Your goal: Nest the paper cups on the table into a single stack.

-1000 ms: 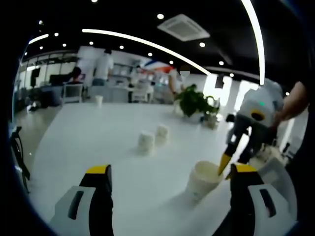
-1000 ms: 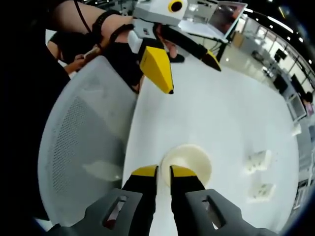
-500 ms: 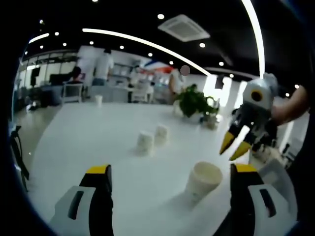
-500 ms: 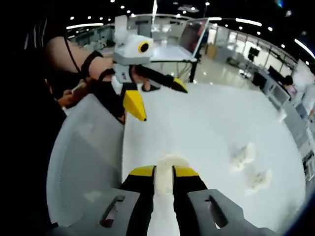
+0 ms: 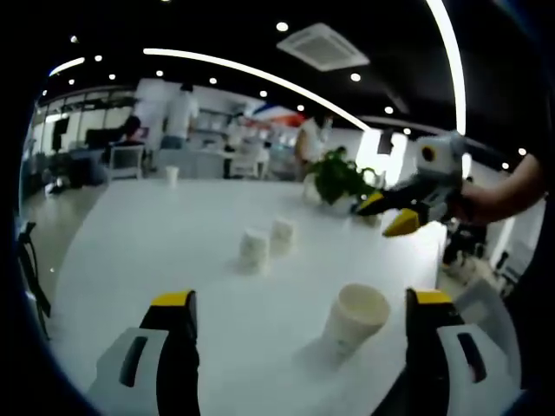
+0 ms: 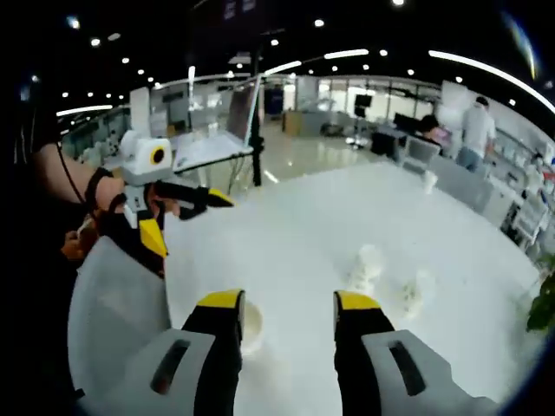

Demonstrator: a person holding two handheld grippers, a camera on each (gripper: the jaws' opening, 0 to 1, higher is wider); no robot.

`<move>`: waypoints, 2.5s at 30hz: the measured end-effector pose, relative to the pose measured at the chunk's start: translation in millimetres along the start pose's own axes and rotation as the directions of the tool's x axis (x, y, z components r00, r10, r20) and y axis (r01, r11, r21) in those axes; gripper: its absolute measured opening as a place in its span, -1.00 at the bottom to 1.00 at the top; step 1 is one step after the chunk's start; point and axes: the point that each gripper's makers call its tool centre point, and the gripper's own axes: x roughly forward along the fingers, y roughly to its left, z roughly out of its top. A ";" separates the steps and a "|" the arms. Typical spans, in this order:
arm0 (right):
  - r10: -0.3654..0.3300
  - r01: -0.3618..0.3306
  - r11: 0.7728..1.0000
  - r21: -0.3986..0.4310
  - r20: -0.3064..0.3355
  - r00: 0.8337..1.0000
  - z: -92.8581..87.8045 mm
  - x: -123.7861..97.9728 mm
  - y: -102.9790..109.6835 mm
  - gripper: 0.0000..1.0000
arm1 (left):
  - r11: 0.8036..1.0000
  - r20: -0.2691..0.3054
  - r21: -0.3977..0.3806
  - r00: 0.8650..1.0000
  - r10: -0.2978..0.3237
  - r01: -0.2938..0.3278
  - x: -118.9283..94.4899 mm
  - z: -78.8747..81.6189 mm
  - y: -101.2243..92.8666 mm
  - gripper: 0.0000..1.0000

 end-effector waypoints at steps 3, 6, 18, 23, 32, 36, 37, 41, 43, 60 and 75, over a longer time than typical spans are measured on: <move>-0.033 0.033 0.999 0.028 0.013 0.999 -0.1 0.8 -9.9 -0.07 | 1.000 -0.001 0.000 1.000 0.000 0.000 -0.4 0.0 -0.4 0.96; -0.050 0.049 0.997 0.061 0.022 0.999 0.7 2.8 -16.7 0.02 | 1.000 -0.003 0.002 1.000 0.001 -0.001 -0.6 0.0 -0.3 0.96; -0.098 0.096 0.993 0.069 0.032 0.995 -0.2 7.9 -30.7 0.44 | 1.000 -0.015 -0.002 1.000 0.001 -0.001 0.4 -0.9 -0.1 0.96; -0.113 0.110 0.991 0.074 0.036 0.993 -1.7 8.6 -34.5 0.60 | 1.000 -0.010 -0.005 1.000 0.004 -0.004 0.8 -0.1 1.3 0.96; -0.137 0.132 0.987 0.091 0.050 0.989 -3.8 13.8 -43.2 0.97 | 1.000 -0.018 -0.017 1.000 0.010 -0.010 -1.0 -5.6 2.6 0.96; -0.150 0.142 0.984 0.111 0.063 0.987 -3.5 14.9 -48.9 1.00 | 1.000 -0.019 -0.024 1.000 0.015 -0.015 -1.8 -6.3 4.2 0.96; -0.150 0.142 0.983 0.114 0.064 0.987 -3.7 15.3 -49.9 1.00 | 1.000 -0.019 -0.025 1.000 0.015 -0.015 -1.9 -6.4 4.2 0.96; -0.153 0.144 0.982 0.125 0.069 0.986 -3.8 16.7 -53.8 1.00 | 1.000 -0.025 -0.026 1.000 0.016 -0.017 -2.3 -8.2 4.6 0.96; -0.155 0.145 0.981 0.126 0.069 0.986 -4.2 17.1 -55.2 1.00 | 0.999 -0.026 -0.029 1.000 0.018 -0.019 -2.5 -8.6 4.9 0.95; -0.150 0.137 0.978 0.157 0.071 0.986 -3.1 35.0 -72.3 1.00 | 0.999 -0.035 -0.045 0.999 0.025 -0.026 -3.4 -11.6 6.2 0.94; -0.132 0.122 0.981 0.149 0.060 0.989 1.9 68.0 -85.3 1.00 | 0.997 -0.014 -0.060 0.999 0.040 -0.041 -1.9 -7.4 12.5 0.94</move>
